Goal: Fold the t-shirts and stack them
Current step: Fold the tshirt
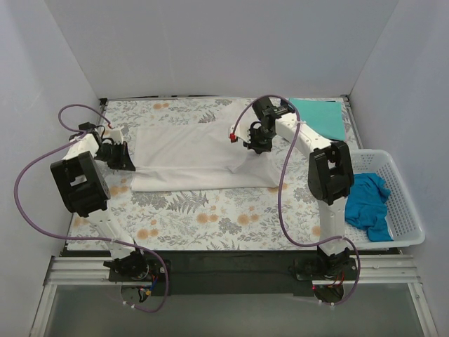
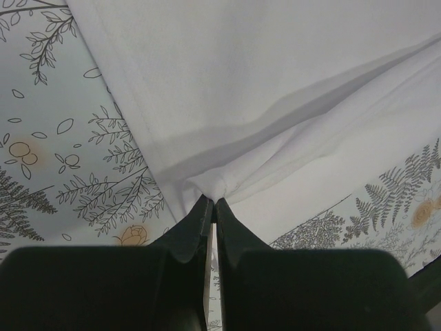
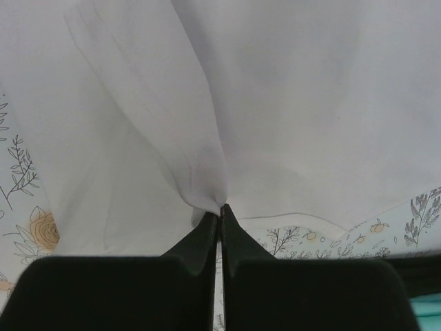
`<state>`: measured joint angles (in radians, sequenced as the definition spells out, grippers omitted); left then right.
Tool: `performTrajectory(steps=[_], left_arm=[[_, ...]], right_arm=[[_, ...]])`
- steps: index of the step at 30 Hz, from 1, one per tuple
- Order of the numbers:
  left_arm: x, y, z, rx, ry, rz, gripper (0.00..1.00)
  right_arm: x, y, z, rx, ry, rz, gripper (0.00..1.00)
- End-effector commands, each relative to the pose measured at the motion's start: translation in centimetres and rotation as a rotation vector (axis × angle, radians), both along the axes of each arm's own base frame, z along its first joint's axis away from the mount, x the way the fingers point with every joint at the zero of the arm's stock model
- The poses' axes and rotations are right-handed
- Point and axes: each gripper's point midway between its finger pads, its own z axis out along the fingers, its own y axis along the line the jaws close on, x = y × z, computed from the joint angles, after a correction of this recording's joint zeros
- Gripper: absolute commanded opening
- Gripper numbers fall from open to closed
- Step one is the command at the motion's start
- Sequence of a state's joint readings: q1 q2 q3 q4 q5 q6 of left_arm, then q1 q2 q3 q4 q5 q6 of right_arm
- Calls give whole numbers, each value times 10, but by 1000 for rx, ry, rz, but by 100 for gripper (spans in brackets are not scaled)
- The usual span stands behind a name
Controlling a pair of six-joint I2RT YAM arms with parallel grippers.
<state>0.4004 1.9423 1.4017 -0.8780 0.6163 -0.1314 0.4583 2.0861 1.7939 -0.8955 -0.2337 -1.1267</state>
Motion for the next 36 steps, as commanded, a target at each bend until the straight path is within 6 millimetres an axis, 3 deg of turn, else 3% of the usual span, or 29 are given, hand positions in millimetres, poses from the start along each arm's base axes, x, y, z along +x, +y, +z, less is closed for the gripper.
performTrajectory(steps=[1, 19, 26, 28, 29, 30, 31, 32, 33, 36], left_arm=[[9, 6, 10, 24, -50, 11, 0], [1, 7, -1, 28, 16, 86, 0], [0, 8, -7, 30, 30, 96, 0], [-1, 8, -8, 30, 37, 98, 2], [1, 9, -5, 26, 35, 108, 17], [1, 9, -3, 14, 30, 109, 32], [1, 8, 6, -15, 19, 112, 43], [2, 8, 14, -38, 2, 118, 48], [2, 9, 21, -58, -12, 125, 55], [-7, 16, 41, -106, -40, 167, 57]], right_arm=[[16, -1, 11, -22, -65, 70, 1], [31, 6, 14, -9, -86, 31, 1], [37, 6, 4, -22, -78, 26, 1], [40, 6, 3, -26, -80, 10, 10], [41, 6, 4, -24, -77, -15, 30], [42, 4, 6, -20, -74, -35, 40], [44, 3, 14, -6, -84, -53, 51], [48, -5, 21, 5, -87, -89, 70], [47, -7, 29, 45, -73, -138, 72], [43, -27, 59, 134, -45, -270, 77]])
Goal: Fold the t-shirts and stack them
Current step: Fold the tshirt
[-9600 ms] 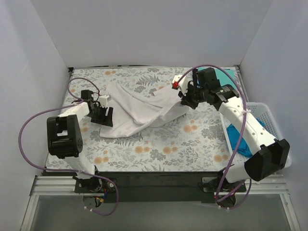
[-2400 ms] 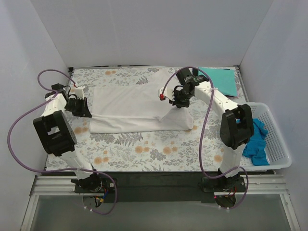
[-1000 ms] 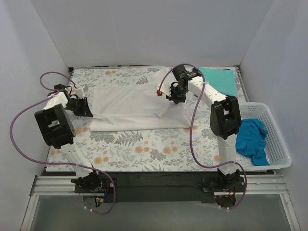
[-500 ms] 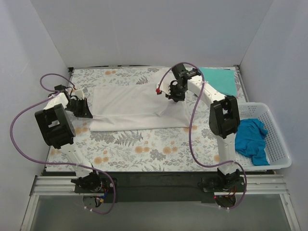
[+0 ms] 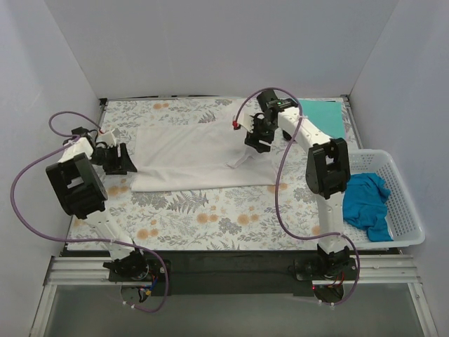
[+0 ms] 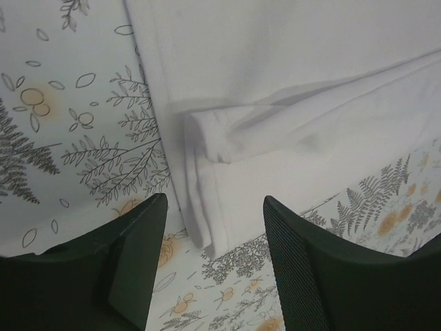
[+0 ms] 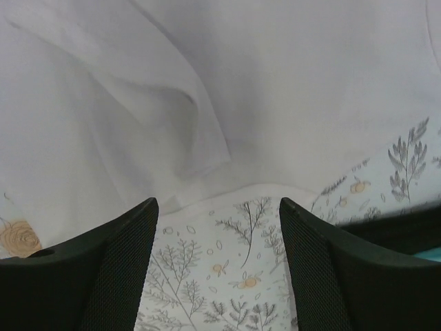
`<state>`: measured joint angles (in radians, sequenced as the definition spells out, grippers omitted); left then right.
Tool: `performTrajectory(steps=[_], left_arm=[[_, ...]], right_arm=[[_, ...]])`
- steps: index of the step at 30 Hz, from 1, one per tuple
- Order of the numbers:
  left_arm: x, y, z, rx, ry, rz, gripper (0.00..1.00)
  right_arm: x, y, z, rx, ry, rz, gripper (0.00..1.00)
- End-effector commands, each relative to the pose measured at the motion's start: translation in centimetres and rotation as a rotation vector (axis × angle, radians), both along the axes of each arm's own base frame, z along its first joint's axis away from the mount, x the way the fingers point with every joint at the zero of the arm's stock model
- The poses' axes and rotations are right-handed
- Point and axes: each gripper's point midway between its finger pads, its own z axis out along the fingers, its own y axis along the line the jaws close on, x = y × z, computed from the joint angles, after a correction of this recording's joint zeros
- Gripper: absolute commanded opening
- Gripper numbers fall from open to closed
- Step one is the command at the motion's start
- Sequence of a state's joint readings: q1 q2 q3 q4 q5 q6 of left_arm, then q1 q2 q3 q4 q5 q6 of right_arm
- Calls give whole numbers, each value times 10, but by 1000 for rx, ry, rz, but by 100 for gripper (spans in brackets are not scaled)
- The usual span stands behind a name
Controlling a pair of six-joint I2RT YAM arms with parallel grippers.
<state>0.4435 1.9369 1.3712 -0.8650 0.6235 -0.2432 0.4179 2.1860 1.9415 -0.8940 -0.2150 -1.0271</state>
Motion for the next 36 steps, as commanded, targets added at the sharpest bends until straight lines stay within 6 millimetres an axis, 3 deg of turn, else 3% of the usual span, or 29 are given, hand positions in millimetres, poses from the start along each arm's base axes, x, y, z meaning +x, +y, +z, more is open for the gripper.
performTrajectory(steps=[1, 4, 8, 12, 19, 23, 25, 27, 30, 31, 34, 36], left_arm=[[-3, 13, 47, -53, -101, 63, 57], [-19, 9, 47, -50, -92, 66, 57], [-33, 4, 34, -44, -59, 67, 59], [-38, 5, 15, -46, -15, 77, 63], [-44, 2, -10, -50, 42, 82, 63], [-56, -1, -26, -32, 78, 65, 62], [-59, -3, -32, -30, 90, 61, 56], [-62, -3, -37, -28, 107, 63, 52], [-65, 1, -43, -2, 126, 69, 34], [-66, 2, -45, 6, 131, 71, 22], [-72, 2, -47, 23, 148, 68, 0], [-75, 2, -45, 30, 147, 62, 0]], right_arm=[[-4, -28, 68, 129, -20, -167, 77], [-30, -41, 76, 194, 76, -281, 76], [-74, -51, 46, 232, 287, -393, 71], [-95, -56, 22, 241, 409, -459, 68], [-98, -63, -21, 247, 524, -518, 64], [-104, -62, -31, 251, 546, -507, 60], [-108, -64, -38, 240, 552, -510, 57], [-112, -67, -45, 223, 561, -510, 46], [-119, -73, -57, 188, 569, -517, 26], [-120, -75, -59, 182, 569, -521, 20], [-126, -80, -62, 156, 563, -535, 2], [-132, -83, -63, 143, 570, -542, 1]])
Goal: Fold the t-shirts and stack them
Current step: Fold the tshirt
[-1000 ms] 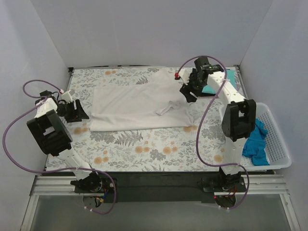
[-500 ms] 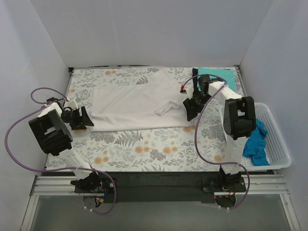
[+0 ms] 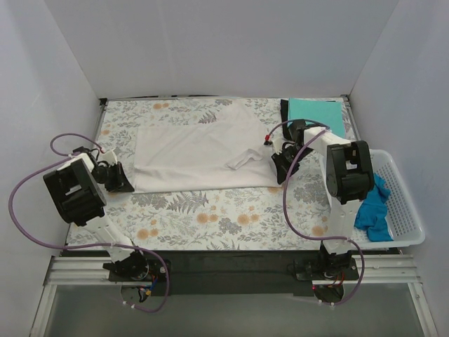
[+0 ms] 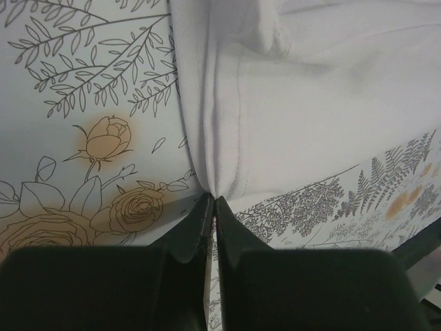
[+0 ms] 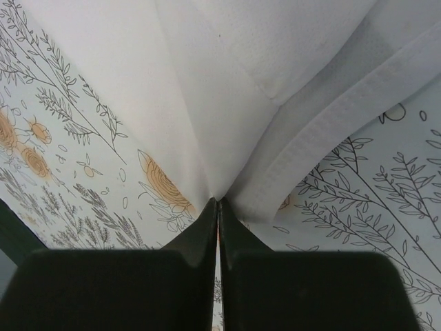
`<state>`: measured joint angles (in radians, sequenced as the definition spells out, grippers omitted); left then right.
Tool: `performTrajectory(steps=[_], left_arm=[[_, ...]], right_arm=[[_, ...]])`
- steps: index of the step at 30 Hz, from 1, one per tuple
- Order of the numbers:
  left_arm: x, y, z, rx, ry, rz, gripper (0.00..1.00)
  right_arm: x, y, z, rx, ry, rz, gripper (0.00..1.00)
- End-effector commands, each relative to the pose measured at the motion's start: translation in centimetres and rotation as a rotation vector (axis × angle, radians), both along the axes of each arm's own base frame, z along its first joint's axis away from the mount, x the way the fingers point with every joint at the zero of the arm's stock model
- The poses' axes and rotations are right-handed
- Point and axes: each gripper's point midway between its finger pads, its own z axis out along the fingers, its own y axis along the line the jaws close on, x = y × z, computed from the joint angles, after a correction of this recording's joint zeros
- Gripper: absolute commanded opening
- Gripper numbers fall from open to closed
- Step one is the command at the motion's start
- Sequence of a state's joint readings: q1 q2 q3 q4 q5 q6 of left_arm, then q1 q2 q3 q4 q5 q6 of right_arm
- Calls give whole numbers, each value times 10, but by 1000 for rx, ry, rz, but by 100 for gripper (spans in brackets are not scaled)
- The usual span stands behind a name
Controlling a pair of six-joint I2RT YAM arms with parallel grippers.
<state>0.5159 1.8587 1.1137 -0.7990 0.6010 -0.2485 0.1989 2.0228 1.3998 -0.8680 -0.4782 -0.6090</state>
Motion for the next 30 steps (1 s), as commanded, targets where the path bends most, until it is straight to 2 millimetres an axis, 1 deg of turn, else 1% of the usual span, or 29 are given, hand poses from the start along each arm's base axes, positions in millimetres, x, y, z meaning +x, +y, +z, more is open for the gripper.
performTrajectory(steps=[1, 3, 4, 6, 7, 9, 10, 12, 13, 14, 15, 16, 17, 18, 19, 20, 21, 22, 23, 24, 25, 26, 27, 28, 30], left_arm=[[-15, 4, -10, 68, 43, -24, 0], [-19, 5, -9, 81, 41, -38, 0], [-21, 6, -7, 91, 40, -41, 0], [-23, 7, -4, 103, 33, -56, 0], [-26, 6, 1, 105, 33, -61, 0], [-31, 7, 4, 122, 27, -81, 0], [-33, 6, 7, 126, 28, -89, 0], [-32, 6, 19, 137, -1, -126, 0], [-29, 4, 27, 124, -28, -146, 7], [-18, -2, 47, 90, -100, -168, 16], [-10, -4, 58, 84, -152, -184, 25], [-3, -7, 71, 69, -215, -205, 35], [6, -10, 86, 61, -273, -217, 45], [17, -18, 106, 49, -366, -235, 50], [27, -30, 120, 57, -425, -278, 53], [32, -41, 129, 59, -469, -306, 54], [42, -51, 147, 89, -564, -348, 54], [42, -86, 149, 57, -601, -438, 54], [43, -105, 153, 41, -630, -469, 53], [51, -142, 171, 56, -759, -567, 52], [53, -161, 173, 63, -796, -598, 50], [50, -177, 166, 53, -802, -609, 48], [49, -230, 176, 36, -912, -729, 47], [52, -246, 170, 68, -924, -755, 47], [51, -286, 167, 80, -971, -837, 45]], right_arm=[[-5, -5, 5, -24, -27, 5, 1], [-15, -9, 4, -43, -11, 1, 1], [-17, -10, 10, -42, -24, 0, 1], [-24, -13, 14, -48, -24, -7, 1], [-32, -13, 17, -46, -25, -6, 1], [-41, -15, 21, -45, -15, -4, 1], [-50, -16, 25, -45, 1, -4, 1], [-57, -15, 30, -28, 14, 7, 2], [-61, -15, 34, -28, 31, 9, 12], [-53, -13, 43, -15, 5, 8, 27], [-48, -11, 50, -1, -12, 4, 31], [-41, -9, 60, 13, -41, -12, 34], [-27, -4, 76, 40, -88, -20, 35], [-18, 0, 86, 60, -119, -28, 35], [-12, 5, 96, 79, -132, -44, 34], [0, 13, 113, 123, -176, -46, 34], [5, 18, 118, 141, -184, -51, 34], [7, 25, 119, 152, -176, -46, 33], [10, 31, 122, 165, -169, -57, 28], [15, 36, 125, 174, -174, -59, 25], [15, 41, 117, 174, -146, -60, 21], [15, 44, 115, 188, -124, -70, 15], [12, 47, 108, 192, -94, -87, 12], [10, 49, 100, 191, -62, -102, 7], [6, 49, 90, 188, -27, -141, 2]])
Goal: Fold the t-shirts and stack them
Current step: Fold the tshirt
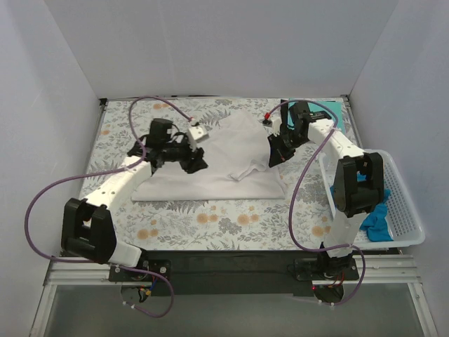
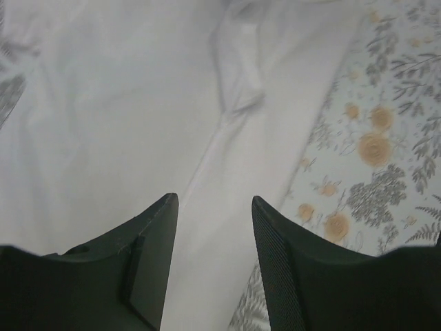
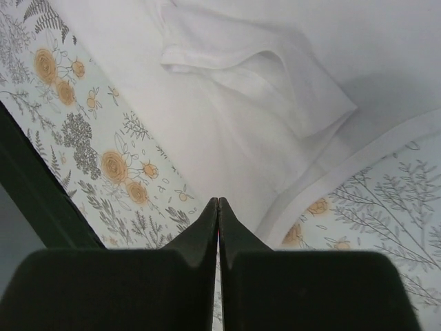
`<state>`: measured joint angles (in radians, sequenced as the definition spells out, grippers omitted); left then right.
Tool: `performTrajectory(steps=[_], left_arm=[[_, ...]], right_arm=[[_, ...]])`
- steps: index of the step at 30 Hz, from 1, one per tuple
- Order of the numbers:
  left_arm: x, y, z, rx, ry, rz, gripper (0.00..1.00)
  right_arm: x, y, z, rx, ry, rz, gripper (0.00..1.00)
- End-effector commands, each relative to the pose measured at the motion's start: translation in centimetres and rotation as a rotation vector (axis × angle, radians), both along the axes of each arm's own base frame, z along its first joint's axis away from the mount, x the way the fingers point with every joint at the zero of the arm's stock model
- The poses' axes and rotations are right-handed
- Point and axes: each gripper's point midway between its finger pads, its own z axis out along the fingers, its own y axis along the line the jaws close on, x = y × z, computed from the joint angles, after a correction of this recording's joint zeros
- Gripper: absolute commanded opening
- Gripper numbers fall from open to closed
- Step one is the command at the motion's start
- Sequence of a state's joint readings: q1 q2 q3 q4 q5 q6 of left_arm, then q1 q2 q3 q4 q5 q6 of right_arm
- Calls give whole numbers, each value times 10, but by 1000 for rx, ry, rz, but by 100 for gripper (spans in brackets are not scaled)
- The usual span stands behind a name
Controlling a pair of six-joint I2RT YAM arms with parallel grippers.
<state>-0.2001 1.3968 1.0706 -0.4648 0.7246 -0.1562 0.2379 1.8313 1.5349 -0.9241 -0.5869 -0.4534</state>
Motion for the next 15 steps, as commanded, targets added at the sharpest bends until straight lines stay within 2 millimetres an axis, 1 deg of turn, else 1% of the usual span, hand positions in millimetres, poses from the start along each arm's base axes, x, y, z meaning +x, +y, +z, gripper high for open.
performTrajectory(steps=[1, 2, 3, 4, 5, 6, 7, 8, 9, 11, 12, 13, 15], left_arm=[[4, -83, 3, -5, -155, -132, 45], [9, -103, -8, 20, -136, -159, 44], [-2, -132, -14, 23, -117, -213, 42], [-3, -145, -21, 29, -99, -230, 41], [-2, -157, -46, 59, -51, -243, 39], [-3, -178, -41, 60, -80, -267, 38], [-3, -186, -48, 72, -78, -276, 36], [-2, -195, -65, 91, -58, -281, 35], [0, -207, -64, 89, -83, -279, 35], [5, -217, -78, 114, -71, -268, 35], [9, -219, -101, 159, -49, -246, 35], [17, -227, -96, 150, -53, -222, 34], [25, -231, -109, 164, -38, -188, 32]], right_arm=[[-14, 8, -27, 28, 137, -68, 1], [-17, 6, -33, 12, 149, -83, 1], [-19, 5, -37, 8, 161, -97, 1], [-24, 3, -46, 1, 179, -110, 1], [-25, 3, -50, -4, 186, -122, 1], [-26, 2, -54, -8, 189, -128, 1], [-28, 2, -60, -13, 202, -139, 1], [-26, -3, -70, -37, 196, -156, 1], [-26, -4, -76, -47, 203, -163, 1], [-28, -7, -84, -52, 222, -189, 1], [-30, -8, -88, -55, 241, -197, 1], [-31, -10, -91, -55, 254, -206, 1], [-35, -13, -98, -70, 266, -218, 1]])
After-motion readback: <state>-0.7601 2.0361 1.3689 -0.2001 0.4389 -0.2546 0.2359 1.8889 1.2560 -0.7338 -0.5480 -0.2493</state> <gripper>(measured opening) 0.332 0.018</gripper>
